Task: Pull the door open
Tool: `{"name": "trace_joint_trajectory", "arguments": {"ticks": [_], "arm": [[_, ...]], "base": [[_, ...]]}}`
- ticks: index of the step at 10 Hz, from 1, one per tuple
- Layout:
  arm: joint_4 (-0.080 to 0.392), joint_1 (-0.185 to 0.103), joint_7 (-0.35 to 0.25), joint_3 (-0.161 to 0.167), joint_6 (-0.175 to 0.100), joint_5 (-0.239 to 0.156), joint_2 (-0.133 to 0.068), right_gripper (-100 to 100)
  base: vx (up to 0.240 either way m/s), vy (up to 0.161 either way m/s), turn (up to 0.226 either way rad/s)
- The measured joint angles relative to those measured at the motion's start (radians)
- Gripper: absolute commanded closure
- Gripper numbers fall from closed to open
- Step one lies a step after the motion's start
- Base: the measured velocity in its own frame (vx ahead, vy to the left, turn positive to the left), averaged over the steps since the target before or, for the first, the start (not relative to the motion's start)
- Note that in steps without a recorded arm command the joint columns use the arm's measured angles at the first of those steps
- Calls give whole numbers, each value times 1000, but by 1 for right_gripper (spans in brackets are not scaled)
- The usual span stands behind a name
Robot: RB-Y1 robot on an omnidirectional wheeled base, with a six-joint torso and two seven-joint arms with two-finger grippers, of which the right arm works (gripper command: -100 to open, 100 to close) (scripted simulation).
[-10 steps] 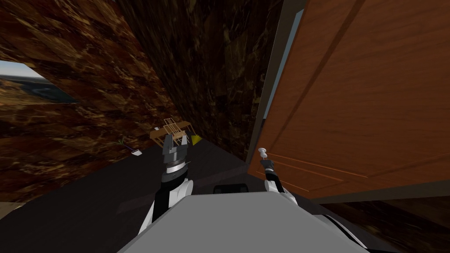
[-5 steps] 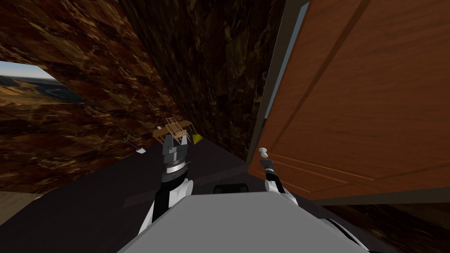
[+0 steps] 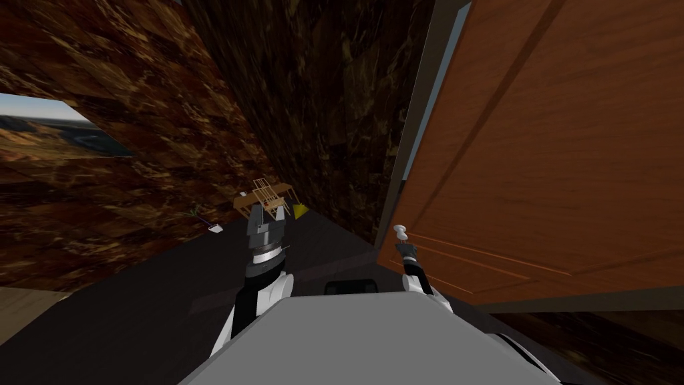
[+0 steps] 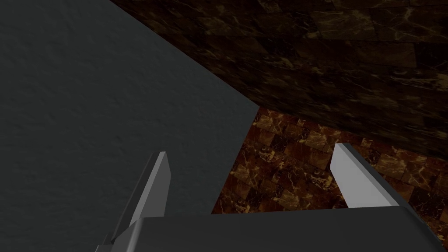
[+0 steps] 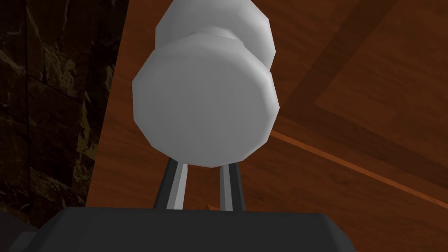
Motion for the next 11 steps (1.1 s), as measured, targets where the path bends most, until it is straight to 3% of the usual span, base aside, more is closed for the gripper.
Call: {"name": "trace_joint_trajectory", "arguments": {"ticks": [1, 2, 3, 4, 5, 7, 8, 9, 10, 11], "arm": [[44, -23, -12, 5, -18, 3, -3, 100], [42, -18, -29, 4, -24, 2, -1, 100], [12, -6, -47, 1, -6, -2, -1, 100], [34, -16, -70, 4, -13, 0, -3, 100], [16, -4, -89, 3, -10, -2, -1, 100], [72, -39, -133, 7, -27, -1, -4, 100], [48, -25, -143, 4, -20, -3, -2, 100], [74, -40, -167, 8, -28, -2, -1, 100], [77, -43, -179, 8, -30, -3, 3, -100], [82, -47, -197, 10, -31, -9, 2, -100]], "base": [[-13, -2, 28], [-27, -1, 39], [-16, -4, 20], [-19, -3, 33], [-19, -4, 4], [-19, 0, 24], [-14, -3, 29], [-14, 2, 22], [-104, 38, -8], [-158, 80, -17]]}}
